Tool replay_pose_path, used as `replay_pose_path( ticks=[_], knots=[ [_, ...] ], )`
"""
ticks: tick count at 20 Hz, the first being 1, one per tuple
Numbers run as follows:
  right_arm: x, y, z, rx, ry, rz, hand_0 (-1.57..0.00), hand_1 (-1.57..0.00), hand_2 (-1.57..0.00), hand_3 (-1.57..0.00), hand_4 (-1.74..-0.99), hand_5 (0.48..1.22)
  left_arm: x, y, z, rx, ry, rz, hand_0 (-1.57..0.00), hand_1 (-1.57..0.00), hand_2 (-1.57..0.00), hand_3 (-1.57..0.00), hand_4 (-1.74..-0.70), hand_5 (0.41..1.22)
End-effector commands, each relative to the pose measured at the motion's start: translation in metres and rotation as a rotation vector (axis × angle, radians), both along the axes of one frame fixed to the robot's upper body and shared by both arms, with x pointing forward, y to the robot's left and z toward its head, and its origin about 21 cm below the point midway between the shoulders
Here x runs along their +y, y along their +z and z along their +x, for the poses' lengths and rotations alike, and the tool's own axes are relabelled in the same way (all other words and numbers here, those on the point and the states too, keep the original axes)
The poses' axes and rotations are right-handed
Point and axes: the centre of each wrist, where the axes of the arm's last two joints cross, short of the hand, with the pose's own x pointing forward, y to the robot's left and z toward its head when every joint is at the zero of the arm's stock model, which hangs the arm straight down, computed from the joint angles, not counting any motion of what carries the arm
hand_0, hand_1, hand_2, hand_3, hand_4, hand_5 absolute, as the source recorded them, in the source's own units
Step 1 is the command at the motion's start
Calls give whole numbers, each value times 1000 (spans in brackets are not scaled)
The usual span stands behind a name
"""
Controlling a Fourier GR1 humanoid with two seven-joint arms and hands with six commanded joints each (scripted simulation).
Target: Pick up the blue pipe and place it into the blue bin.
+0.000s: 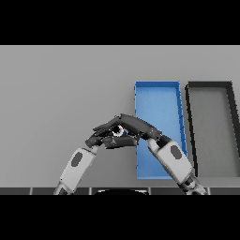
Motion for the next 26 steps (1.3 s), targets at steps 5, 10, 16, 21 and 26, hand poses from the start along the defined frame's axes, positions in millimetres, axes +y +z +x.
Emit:
replay_pose_path(
  ticks=[5,10,16,21,26],
  knots=[
    [-2,-2,1,-1,-28,-17,-1568,-1568,-1569,-1566,-1740,1217,3,-3,-1,48,32,86,-244,-224,-216,-195,-1017,848],
    [1,-1,3,7,-21,5,-1570,-1570,-1570,-1569,-1741,1220,4,-4,-2,84,53,67,-79,-73,-70,-63,-968,567],
    [-5,18,5,106,12,124,-1571,-1571,-1571,-1571,-1741,1221,5,-10,-4,103,74,123,-20,-18,-18,-16,-916,474],
    [-21,75,20,115,47,238,-1571,-1571,-1571,-1571,-1741,1221,3,-10,-3,110,69,130,-6,-5,-5,-5,-906,445],
    [-46,140,42,-16,-100,366,-1571,-1571,-1571,-1571,-1741,1221,6,-4,1,126,83,151,-1,-1,-1,-1,-902,432]
  ],
)
